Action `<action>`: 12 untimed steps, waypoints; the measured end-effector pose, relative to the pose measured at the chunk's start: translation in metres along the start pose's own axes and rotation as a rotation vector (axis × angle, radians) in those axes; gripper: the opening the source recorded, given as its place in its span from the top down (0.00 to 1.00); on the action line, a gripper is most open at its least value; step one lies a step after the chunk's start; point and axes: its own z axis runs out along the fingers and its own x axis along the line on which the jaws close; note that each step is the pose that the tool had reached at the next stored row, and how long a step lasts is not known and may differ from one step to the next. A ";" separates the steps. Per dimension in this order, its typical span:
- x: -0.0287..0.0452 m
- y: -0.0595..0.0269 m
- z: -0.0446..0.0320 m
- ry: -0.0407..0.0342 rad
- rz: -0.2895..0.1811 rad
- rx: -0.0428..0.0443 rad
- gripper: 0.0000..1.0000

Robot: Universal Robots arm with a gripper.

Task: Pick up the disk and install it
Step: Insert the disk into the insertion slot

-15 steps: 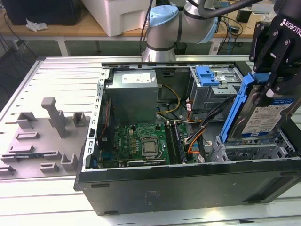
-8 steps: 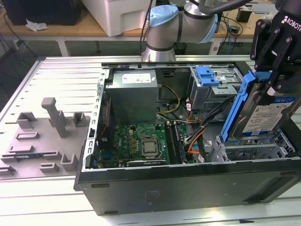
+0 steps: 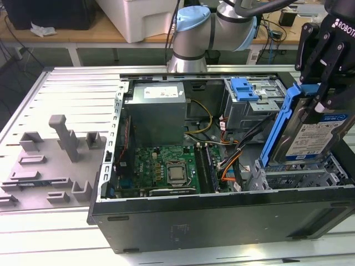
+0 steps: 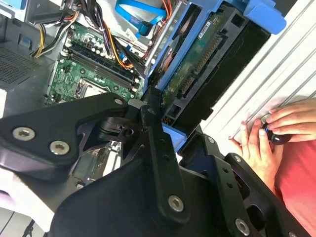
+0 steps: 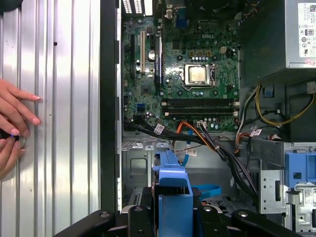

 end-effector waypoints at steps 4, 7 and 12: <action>0.0000 -0.0010 -0.0001 0.0000 0.002 -0.0062 0.63; 0.0001 -0.0038 -0.0001 0.0000 0.003 -0.0090 0.63; 0.0000 -0.0055 -0.0002 -0.0002 0.007 -0.0104 0.63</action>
